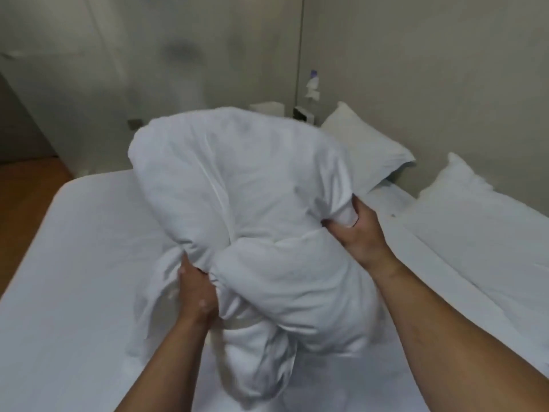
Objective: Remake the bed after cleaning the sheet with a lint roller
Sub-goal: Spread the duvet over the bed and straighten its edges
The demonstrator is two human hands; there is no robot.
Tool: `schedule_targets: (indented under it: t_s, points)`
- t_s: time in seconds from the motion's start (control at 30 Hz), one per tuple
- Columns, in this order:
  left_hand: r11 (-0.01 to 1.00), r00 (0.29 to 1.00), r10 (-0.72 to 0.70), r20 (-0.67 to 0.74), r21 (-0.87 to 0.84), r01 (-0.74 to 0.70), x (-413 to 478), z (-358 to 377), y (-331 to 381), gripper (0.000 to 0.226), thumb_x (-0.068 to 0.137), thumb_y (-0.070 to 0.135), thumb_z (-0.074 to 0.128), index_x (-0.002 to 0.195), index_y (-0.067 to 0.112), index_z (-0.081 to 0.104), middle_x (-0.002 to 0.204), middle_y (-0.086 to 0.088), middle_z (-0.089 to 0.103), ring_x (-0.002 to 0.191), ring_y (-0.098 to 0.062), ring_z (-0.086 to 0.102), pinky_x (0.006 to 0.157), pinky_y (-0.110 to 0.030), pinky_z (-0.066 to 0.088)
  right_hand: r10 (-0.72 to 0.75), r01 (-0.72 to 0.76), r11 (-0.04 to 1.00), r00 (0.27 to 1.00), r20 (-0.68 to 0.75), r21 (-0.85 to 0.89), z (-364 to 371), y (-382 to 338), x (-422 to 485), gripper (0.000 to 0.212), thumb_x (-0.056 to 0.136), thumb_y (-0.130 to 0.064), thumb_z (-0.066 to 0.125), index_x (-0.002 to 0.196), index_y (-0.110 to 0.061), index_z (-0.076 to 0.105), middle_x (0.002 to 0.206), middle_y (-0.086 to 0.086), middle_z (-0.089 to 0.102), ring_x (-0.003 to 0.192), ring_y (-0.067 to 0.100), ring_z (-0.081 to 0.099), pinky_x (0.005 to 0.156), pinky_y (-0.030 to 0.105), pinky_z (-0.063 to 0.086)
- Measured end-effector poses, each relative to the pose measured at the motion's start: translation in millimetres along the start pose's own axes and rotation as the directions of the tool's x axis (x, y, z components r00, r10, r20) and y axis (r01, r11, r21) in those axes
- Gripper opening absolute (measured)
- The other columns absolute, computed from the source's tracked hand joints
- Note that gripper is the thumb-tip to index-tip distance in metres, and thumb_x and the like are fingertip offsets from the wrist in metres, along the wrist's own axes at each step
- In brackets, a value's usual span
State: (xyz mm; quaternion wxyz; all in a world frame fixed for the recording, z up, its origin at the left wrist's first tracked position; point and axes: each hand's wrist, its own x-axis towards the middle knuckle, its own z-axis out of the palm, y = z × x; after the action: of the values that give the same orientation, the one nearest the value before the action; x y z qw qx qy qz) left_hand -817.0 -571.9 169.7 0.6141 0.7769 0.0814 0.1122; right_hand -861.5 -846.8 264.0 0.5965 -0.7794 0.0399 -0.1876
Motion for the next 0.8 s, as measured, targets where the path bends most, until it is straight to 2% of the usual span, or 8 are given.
schedule_targets:
  t_s: [0.17,0.3,0.4,0.5,0.57,0.63,0.7,0.8]
  points:
    - [0.74,0.936,-0.351,-0.018,0.608,0.289,-18,12,-82,0.034,0.093,0.018,0.057,0.118,-0.005,0.061,0.121,-0.03,0.062,0.116,-0.046,0.058,0.095,-0.042,0.045,0.413,-0.293,0.79,0.903,0.114,-0.538,4,139,12,0.076,0.079,-0.039,0.081,0.146,-0.03,0.046,0.142,-0.005,0.055,0.126,0.015,0.053,0.101,0.025,0.04]
    - [0.595,0.855,-0.518,-0.033,0.704,0.388,-35,13,-109,0.048,0.093,0.042,0.059,0.119,0.002,0.06,0.123,-0.023,0.064,0.115,-0.04,0.059,0.094,-0.038,0.045,0.481,-0.16,0.781,0.771,0.418,-0.604,22,195,-24,0.108,0.066,-0.054,0.085,0.154,-0.035,0.025,0.162,0.005,0.023,0.148,0.019,0.025,0.116,0.025,0.021]
    - [0.597,0.859,-0.513,-0.005,0.717,0.361,-53,22,-108,0.062,0.093,0.052,0.058,0.129,0.003,0.054,0.127,-0.019,0.064,0.118,-0.038,0.058,0.096,-0.038,0.044,0.48,0.084,0.732,0.64,0.6,-0.676,53,211,-72,0.128,0.05,-0.073,0.077,0.15,-0.056,-0.003,0.165,-0.011,-0.006,0.152,0.019,0.001,0.12,0.053,0.018]
    - [0.675,0.831,-0.556,0.019,0.594,0.438,-57,16,-105,0.084,0.083,0.063,0.065,0.143,0.008,0.044,0.136,-0.016,0.059,0.124,-0.037,0.054,0.1,-0.038,0.041,0.423,0.21,0.584,0.746,0.515,-0.784,61,235,-92,0.116,0.06,-0.056,0.081,0.149,-0.052,0.008,0.158,-0.006,0.024,0.145,0.026,0.028,0.105,0.059,0.034]
    - [0.706,0.833,-0.554,-0.01,0.525,0.475,-55,8,-105,0.097,0.075,0.066,0.07,0.149,0.012,0.039,0.139,-0.019,0.054,0.128,-0.037,0.051,0.104,-0.04,0.04,0.32,0.232,0.596,0.809,0.492,-0.769,53,248,-78,0.089,0.066,-0.033,0.081,0.141,-0.043,0.034,0.129,-0.005,0.054,0.118,0.027,0.057,0.089,0.047,0.047]
    - [0.696,0.869,-0.485,-0.097,0.559,0.451,-53,4,-102,0.095,0.07,0.065,0.07,0.143,0.01,0.045,0.133,-0.023,0.053,0.126,-0.038,0.047,0.105,-0.043,0.038,0.29,0.246,0.641,0.8,0.526,-0.727,43,248,-54,0.066,0.076,-0.02,0.068,0.137,-0.037,0.048,0.118,-0.003,0.057,0.11,0.025,0.059,0.087,0.039,0.049]
    - [0.719,0.88,-0.465,-0.1,0.537,0.441,-47,10,-88,0.084,0.068,0.062,0.065,0.13,0.007,0.058,0.124,-0.021,0.06,0.12,-0.037,0.053,0.101,-0.042,0.042,0.286,0.242,0.674,0.786,0.548,-0.698,32,232,-29,0.057,0.08,-0.023,0.06,0.136,-0.035,0.054,0.118,0.0,0.059,0.111,0.025,0.06,0.09,0.034,0.049]
    - [0.83,0.872,-0.482,0.09,0.366,0.421,-27,37,-56,0.069,0.064,0.059,0.063,0.112,0.009,0.07,0.11,-0.007,0.072,0.105,-0.027,0.066,0.094,-0.04,0.052,0.158,0.16,0.732,0.905,0.394,-0.662,2,191,14,0.048,0.076,-0.045,0.044,0.117,-0.037,0.067,0.107,0.003,0.064,0.104,0.028,0.065,0.088,0.034,0.051]
